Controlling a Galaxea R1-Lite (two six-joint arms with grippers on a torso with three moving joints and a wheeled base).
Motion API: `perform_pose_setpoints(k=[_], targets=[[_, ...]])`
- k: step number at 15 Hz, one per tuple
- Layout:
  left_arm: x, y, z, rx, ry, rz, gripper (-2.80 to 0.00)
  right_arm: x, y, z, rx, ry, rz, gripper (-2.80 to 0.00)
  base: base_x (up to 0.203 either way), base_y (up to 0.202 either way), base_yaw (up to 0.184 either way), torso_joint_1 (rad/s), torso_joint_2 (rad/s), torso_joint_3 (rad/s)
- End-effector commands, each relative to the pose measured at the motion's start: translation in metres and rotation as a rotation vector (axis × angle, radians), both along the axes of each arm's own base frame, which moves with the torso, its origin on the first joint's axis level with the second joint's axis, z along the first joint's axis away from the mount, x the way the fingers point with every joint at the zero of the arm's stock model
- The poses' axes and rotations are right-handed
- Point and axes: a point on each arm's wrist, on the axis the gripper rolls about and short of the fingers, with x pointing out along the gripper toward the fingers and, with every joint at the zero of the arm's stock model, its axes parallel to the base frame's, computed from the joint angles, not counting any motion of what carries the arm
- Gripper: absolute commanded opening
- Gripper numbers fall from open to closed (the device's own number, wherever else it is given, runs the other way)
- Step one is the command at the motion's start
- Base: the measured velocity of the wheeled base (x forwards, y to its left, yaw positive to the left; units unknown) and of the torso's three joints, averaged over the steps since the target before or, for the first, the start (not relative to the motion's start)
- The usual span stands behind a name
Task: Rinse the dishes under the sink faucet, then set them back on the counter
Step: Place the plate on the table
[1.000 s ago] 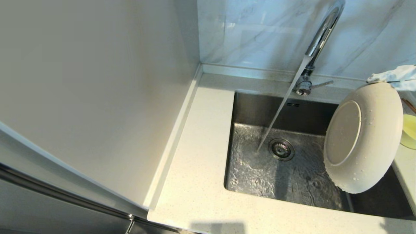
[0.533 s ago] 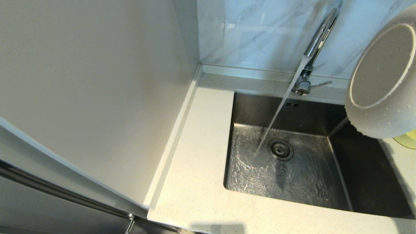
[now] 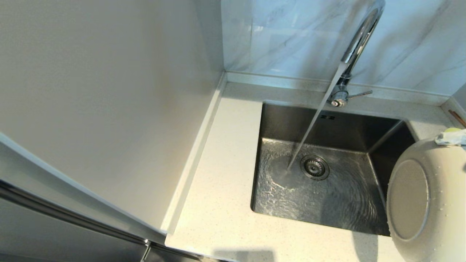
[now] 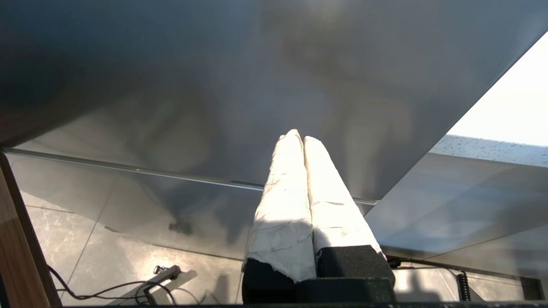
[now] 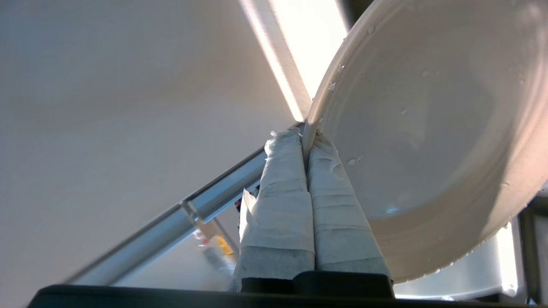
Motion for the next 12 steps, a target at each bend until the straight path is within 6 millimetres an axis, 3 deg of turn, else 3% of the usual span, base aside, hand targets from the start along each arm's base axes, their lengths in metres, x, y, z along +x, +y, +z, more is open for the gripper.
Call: perform_pose_setpoints(k=[1,3,5,6,9,11,12], targets=[[0.0,0.0,0.0,0.0,-0.001,0.001,-2.8,-0.013,0.003,0.024,-0.015,-0.113,0.008,-2.8,0.0,0.0,0.0,0.0,0.0,0.0],[0.0,0.0,0.0,0.0,-0.001,0.0,-2.8,-0.034,0.008,0.08,-0.069,-0.372,0.018,-2.8,0.0,0.0,0.0,0.0,0.0,0.0],[0.0,0.0,0.0,0.0,-0.001,0.001,-2.8,-0.048,0.011,0.106,-0.105,-0.505,0.024,-2.8,0.0,0.0,0.0,0.0,0.0,0.0],[0.0,0.0,0.0,0.0,-0.001,0.001,-2.8,-0.046,0.01,0.104,-0.118,-0.477,-0.001,-2.8,0.0,0.0,0.0,0.0,0.0,0.0],[0.0,0.0,0.0,0.0,-0.001,-0.001,-2.8,-0.009,0.004,0.076,-0.251,-0.195,-0.192,-2.8,0.0,0.0,0.0,0.0,0.0,0.0],[0.0,0.0,0.0,0.0,-0.001,0.001,-2.8,0.009,0.006,0.049,-0.496,0.021,-0.357,-2.8,0.0,0.0,0.0,0.0,0.0,0.0],[0.0,0.0,0.0,0.0,-0.001,-0.001,-2.8,0.009,0.01,0.037,-0.661,0.072,-0.392,-2.8,0.0,0.0,0.0,0.0,0.0,0.0]])
